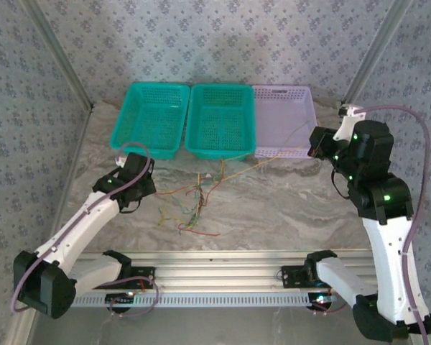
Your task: Untangle the cables
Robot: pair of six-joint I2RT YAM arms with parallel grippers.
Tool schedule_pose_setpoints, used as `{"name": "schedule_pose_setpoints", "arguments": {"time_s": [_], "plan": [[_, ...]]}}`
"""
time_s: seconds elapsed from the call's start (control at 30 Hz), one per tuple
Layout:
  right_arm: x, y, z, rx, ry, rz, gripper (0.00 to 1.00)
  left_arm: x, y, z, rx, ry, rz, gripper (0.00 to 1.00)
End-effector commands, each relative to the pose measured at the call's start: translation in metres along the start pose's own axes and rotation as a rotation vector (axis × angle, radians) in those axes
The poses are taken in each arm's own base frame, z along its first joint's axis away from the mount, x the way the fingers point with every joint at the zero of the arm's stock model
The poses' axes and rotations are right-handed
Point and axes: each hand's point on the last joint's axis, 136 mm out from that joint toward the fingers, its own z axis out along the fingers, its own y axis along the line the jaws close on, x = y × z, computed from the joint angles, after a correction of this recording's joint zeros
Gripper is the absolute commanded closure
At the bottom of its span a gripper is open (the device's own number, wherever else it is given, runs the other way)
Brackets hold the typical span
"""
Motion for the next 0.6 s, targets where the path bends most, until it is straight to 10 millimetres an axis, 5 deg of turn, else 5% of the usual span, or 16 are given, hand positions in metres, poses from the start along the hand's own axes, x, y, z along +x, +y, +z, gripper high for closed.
{"name": "schedule_pose_setpoints", "arguments": {"time_s": [0.0,0.07,0.3,0.57], "plan": [[0.013,0.024,0.013,-0.159,0.056,0.016,1.0,-0.011,-0.014,-0.006,0.058,-0.008,-0.03,0.98],[0.021,0.027,0.019,-0.182,0.089,0.016,1.0,-0.011,-0.02,-0.006,0.087,0.0,-0.03,0.91],[0.037,0.032,0.039,-0.222,0.158,0.031,1.0,-0.012,-0.047,-0.021,0.195,0.024,-0.016,0.41],[0.042,0.038,0.046,-0.241,0.176,0.036,1.0,0.002,-0.077,-0.06,0.322,0.023,0.07,0.26]]}}
